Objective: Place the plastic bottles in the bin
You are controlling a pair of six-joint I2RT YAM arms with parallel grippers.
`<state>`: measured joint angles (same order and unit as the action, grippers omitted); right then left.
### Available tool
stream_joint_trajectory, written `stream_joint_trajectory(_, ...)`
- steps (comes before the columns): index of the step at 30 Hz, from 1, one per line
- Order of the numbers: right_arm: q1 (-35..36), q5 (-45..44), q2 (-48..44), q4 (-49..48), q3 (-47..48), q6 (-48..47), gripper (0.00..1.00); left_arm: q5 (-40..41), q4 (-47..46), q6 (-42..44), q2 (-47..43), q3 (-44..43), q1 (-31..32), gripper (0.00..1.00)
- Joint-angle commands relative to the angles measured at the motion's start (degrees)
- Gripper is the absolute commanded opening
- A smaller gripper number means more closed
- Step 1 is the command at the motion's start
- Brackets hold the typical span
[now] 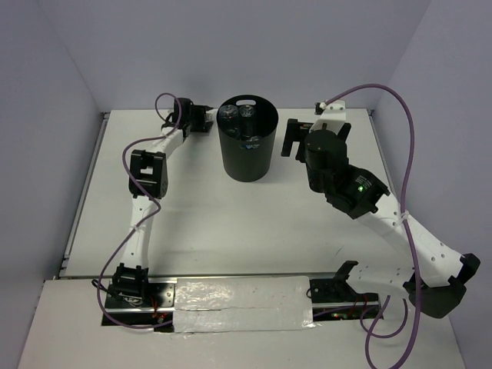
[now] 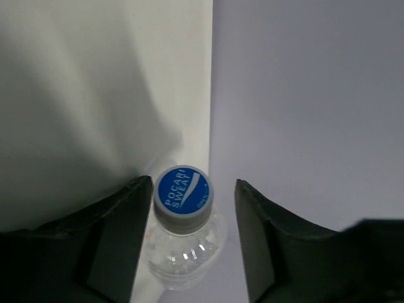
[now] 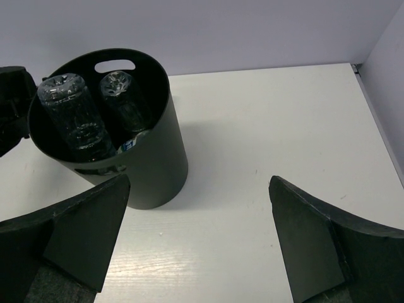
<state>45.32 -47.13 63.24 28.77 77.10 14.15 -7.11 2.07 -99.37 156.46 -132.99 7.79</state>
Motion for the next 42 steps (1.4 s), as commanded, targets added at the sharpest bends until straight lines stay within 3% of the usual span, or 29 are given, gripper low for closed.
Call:
stream_joint_trajectory(1,-0.41,-0.06,0.3,-0.3,-0.2,0.96,0.98,1.49,0.23,0.76,-0.27,1.49,0.21,0.65)
stream_joint_trajectory(14,-0.41,0.9,-2.95,1.28,-0.99,4.57,0.98,5.44,-1.01,11.64,-19.25,9.85,-2.69,0.31)
stream_joint_trajectory(18,-0.32,0.2,-4.97,2.34,-2.13,5.27,0.98,6.85,1.0,19.11,-29.34,10.65,-3.92,0.28)
stream_joint_trajectory(24,-0.15,-0.94,-9.01,3.04,-3.1,5.45,0.97,11.51,10.85,42.38,-42.45,4.49,-4.98,0.28)
stream_joint_trajectory(29,-0.14,-1.38,-12.26,3.48,-4.76,6.06,0.97,8.26,7.25,60.33,-58.01,13.98,-3.84,0.29)
stream_joint_trajectory(34,0.03,-1.64,-13.58,5.24,-6.17,7.73,0.97,3.96,15.06,72.2,-58.99,6.09,2.3,0.28)
stream_joint_trajectory(42,0.12,-2.17,-16.39,8.05,-6.79,10.54,0.97,4.99,18.94,78.18,-55.39,2.21,11.88,0.28)
